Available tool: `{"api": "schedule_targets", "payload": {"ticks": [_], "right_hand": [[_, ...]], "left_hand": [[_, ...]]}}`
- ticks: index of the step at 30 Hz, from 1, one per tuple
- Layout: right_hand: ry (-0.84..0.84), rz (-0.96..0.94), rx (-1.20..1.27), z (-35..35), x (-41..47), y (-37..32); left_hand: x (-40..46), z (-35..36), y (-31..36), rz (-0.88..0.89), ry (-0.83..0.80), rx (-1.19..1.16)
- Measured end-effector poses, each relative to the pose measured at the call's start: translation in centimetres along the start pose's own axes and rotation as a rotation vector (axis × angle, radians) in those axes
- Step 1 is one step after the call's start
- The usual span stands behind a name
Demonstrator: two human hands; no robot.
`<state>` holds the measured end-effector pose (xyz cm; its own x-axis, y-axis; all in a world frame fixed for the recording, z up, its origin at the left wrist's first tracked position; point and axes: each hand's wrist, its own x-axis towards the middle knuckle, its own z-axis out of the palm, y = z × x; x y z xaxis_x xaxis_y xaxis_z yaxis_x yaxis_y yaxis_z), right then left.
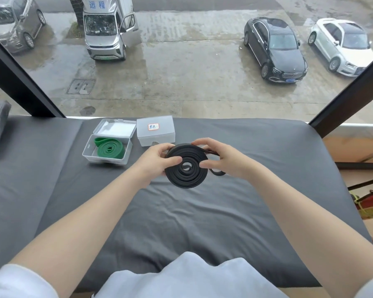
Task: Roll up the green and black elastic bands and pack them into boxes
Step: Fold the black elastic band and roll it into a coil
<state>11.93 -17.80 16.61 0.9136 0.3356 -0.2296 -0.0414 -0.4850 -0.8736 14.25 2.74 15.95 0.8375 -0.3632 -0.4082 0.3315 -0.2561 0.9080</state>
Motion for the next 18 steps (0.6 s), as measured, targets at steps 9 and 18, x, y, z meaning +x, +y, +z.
{"api": "schedule_targets", "payload": {"ticks": [9, 18], "right_hand": [[0.309, 0.003, 0.107, 2.7, -0.3, 2.4], [0.468, 0.016, -0.226, 4.3, 0.1, 2.9]], "left_hand": [[0.4, 0.8, -1.2, -0.05, 0.193, -0.3], [0.1, 2.4, -2.4, -0.165, 0.222, -0.54]]}}
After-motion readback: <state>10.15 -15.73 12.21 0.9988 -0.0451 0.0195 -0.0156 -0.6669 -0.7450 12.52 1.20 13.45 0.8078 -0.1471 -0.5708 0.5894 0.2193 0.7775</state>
